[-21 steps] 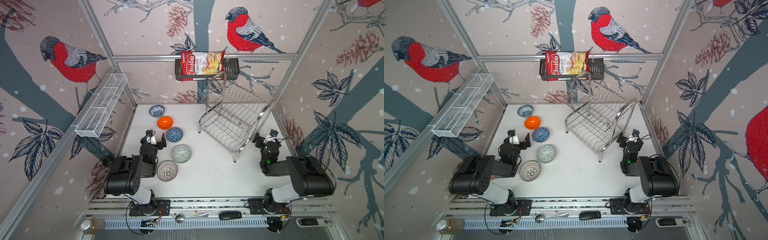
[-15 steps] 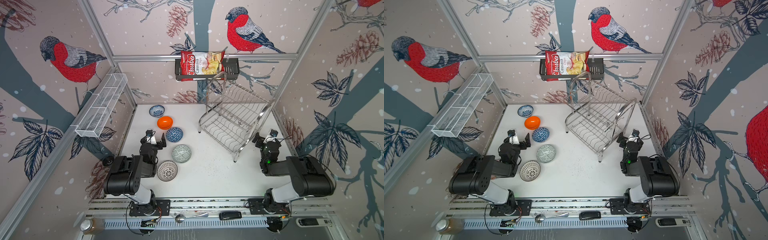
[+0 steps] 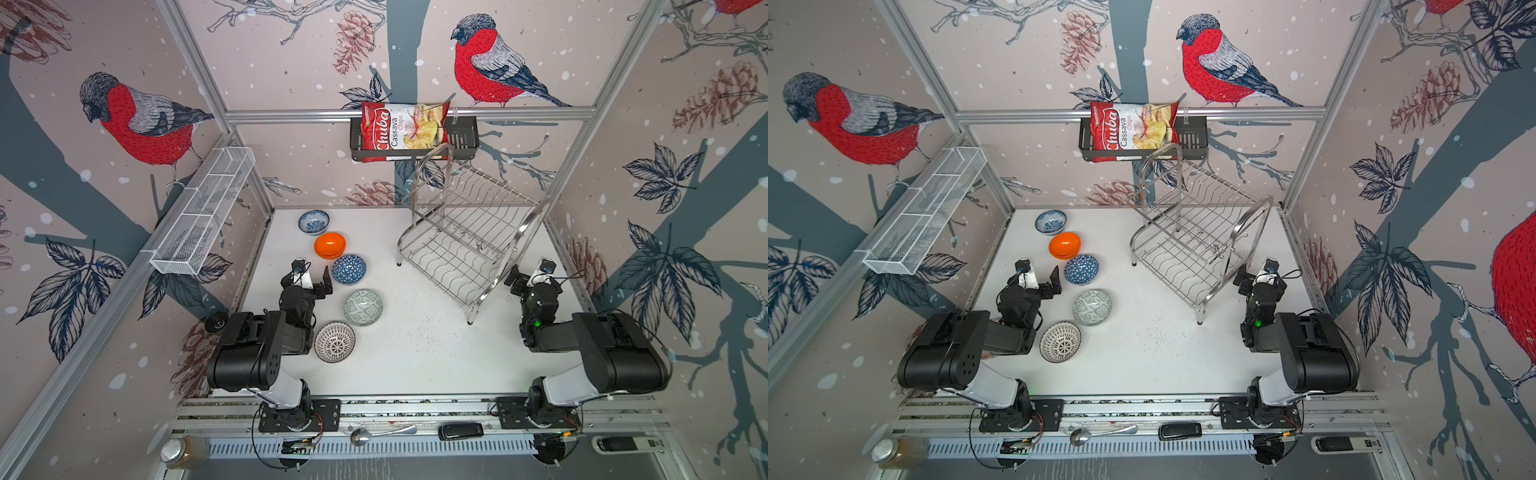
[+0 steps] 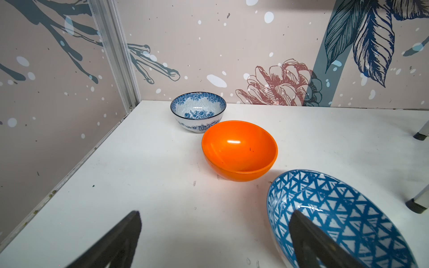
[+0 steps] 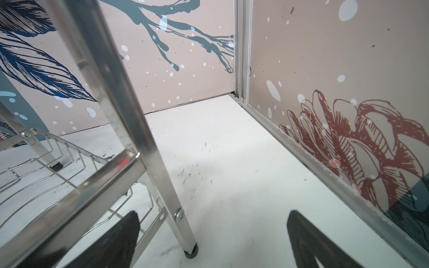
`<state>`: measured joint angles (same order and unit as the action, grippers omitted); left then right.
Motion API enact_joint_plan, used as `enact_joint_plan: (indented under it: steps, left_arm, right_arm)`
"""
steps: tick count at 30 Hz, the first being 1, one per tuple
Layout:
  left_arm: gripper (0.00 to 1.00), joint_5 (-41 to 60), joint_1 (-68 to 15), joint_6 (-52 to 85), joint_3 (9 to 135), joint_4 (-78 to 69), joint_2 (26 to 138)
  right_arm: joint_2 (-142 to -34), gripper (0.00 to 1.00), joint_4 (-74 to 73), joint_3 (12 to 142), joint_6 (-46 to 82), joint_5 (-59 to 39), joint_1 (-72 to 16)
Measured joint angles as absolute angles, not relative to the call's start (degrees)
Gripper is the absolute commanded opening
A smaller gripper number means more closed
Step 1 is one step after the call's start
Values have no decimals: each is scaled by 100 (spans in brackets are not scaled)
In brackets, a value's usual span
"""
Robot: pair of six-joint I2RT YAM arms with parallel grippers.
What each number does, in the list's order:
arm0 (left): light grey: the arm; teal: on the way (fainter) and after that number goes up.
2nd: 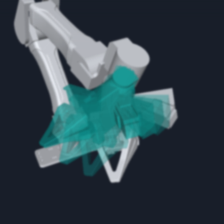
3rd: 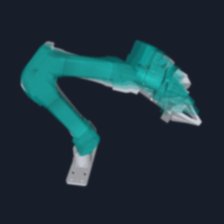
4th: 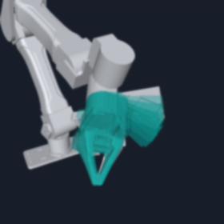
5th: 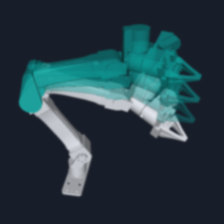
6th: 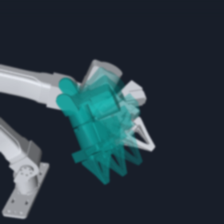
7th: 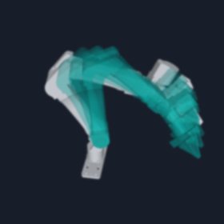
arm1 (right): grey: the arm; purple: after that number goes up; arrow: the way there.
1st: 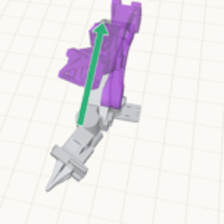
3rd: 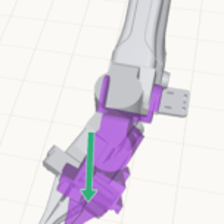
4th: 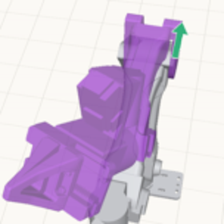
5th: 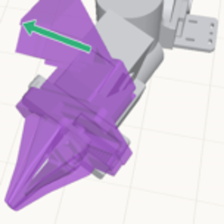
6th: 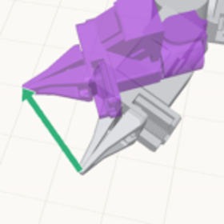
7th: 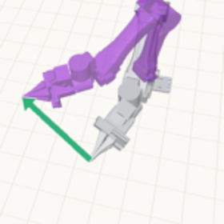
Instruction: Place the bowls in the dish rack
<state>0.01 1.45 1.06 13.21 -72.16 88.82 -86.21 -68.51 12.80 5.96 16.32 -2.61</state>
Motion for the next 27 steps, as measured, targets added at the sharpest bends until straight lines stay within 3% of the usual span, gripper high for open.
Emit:
enact_joint_plan:
  steps: [14, 27]
  left_arm:
    - [99, 1, 145, 106, 1321, -7216, 8882]
    - [99, 21, 148, 104, 1321, -7216, 8882]
  right_arm:
    - [-8615, 100, -6851, 1280, 598, 1649, -261]
    - [-7876, 100, -6709, 1135, 615, 2519, -607]
